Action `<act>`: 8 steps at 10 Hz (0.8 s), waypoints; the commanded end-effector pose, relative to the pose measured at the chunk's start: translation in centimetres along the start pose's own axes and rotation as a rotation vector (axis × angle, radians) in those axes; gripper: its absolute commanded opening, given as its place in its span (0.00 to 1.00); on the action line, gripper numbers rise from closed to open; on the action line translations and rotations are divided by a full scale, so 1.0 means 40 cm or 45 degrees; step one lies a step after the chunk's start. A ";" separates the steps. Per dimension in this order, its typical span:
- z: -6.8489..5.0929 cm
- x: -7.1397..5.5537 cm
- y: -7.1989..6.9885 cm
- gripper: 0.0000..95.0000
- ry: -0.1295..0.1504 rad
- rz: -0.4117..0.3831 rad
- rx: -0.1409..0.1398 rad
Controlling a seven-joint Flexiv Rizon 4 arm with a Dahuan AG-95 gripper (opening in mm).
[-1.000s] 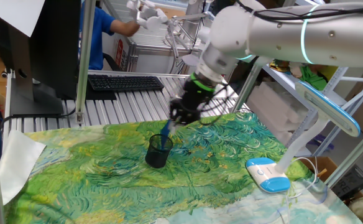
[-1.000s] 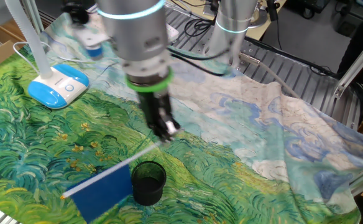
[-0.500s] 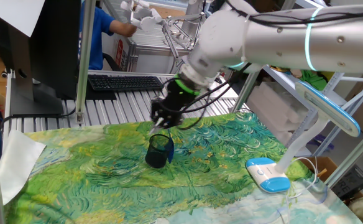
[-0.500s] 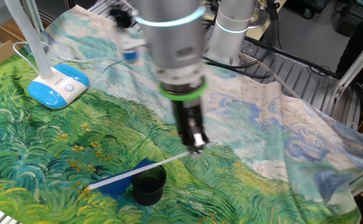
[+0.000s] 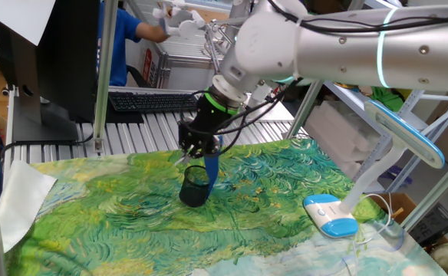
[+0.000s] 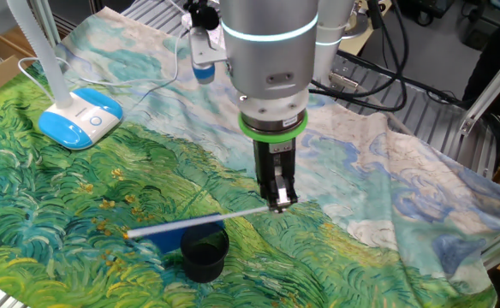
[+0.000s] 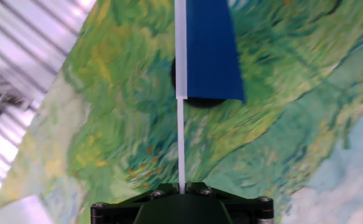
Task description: Wave the flag
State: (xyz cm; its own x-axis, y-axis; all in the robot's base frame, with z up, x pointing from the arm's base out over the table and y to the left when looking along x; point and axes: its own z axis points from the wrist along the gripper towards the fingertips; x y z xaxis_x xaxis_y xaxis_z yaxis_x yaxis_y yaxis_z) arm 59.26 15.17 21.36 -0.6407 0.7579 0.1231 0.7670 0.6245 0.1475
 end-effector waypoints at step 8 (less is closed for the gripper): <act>0.015 -0.206 -0.197 0.40 -0.173 -0.710 0.475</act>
State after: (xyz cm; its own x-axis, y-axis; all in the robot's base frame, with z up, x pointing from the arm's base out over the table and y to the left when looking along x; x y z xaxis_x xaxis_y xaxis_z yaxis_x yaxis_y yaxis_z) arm 58.75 5.92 19.22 -0.8982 0.4395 0.0016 0.4306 0.8807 -0.1973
